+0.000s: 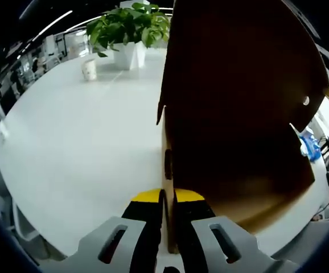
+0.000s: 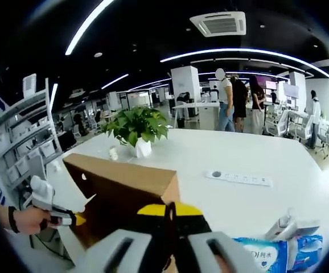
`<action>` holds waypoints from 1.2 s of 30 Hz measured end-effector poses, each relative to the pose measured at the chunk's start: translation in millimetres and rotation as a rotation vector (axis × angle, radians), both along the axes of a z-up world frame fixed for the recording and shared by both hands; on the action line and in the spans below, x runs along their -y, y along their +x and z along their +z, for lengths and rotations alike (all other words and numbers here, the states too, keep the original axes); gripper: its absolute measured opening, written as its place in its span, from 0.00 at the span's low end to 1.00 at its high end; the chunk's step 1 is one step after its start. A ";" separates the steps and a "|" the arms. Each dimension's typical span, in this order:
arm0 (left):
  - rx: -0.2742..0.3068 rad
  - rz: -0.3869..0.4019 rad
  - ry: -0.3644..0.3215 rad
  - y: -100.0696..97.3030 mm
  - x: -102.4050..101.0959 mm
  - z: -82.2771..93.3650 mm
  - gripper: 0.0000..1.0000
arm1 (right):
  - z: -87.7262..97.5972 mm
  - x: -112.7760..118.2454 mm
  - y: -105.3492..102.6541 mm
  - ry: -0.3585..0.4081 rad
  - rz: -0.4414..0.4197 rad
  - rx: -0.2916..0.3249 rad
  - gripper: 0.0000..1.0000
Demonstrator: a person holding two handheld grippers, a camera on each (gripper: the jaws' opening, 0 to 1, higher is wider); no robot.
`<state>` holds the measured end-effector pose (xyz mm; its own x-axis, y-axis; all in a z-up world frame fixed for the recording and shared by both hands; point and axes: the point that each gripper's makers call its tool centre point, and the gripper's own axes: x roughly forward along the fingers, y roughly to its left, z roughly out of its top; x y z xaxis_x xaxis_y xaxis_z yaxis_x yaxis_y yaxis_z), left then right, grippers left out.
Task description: Operate the shoe box by opening the lid, removing the specified soft item, and placing it in the target area until the item is outside and the box remains undamaged.
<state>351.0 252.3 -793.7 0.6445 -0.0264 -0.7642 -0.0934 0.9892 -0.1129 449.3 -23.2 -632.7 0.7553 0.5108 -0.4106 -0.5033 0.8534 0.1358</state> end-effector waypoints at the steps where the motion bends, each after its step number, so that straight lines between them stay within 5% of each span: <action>1: 0.000 0.001 -0.001 0.1 0.0 0.0 0.04 | 0.0 -0.1 -0.8 -0.003 0.000 0.003 0.00; 24: 0.031 -0.005 -0.035 6.4 -1.2 -1.0 0.04 | -13.1 3.7 -31.6 -0.053 0.001 0.032 0.00; 36: 0.085 -0.020 -0.117 5.9 0.1 0.1 0.08 | -18.7 6.3 -40.2 -0.055 -0.011 0.049 0.00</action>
<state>356.9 252.2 -793.6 0.7052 -0.1249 -0.6980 -0.0595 0.9705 -0.2338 409.1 -29.5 -651.4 0.7806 0.4798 -0.4006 -0.4986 0.8645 0.0640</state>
